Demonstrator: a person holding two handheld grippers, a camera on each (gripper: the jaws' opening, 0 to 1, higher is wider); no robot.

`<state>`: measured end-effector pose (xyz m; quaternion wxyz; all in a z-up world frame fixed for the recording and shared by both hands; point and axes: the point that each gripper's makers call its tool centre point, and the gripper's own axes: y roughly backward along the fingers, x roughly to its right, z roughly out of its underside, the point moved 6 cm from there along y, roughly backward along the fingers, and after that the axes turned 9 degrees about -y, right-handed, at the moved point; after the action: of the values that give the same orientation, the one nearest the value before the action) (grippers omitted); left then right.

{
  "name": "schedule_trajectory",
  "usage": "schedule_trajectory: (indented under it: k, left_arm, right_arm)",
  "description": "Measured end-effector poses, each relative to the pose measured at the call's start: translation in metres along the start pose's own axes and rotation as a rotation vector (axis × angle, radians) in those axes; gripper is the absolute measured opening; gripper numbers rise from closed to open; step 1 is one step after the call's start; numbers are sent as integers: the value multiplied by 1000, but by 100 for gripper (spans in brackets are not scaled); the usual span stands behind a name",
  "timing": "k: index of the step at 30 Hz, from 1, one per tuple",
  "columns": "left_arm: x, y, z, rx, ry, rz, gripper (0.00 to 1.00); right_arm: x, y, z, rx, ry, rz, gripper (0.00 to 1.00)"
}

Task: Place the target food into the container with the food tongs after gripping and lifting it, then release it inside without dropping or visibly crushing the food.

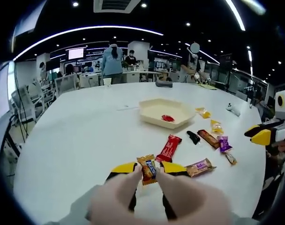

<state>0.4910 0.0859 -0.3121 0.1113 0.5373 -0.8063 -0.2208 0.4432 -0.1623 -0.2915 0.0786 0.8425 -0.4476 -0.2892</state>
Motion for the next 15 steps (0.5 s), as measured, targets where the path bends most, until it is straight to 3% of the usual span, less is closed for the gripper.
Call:
schedule_trajectory:
  k: [8,15]
  left_arm:
    - [-3,7,-3,6,18,-4,17]
    - [-2,5,-19,32,17,10,17]
  right_arm:
    - [-2,0,0,10,0,-3,23]
    - [2,3,-2,30,-12,14,22]
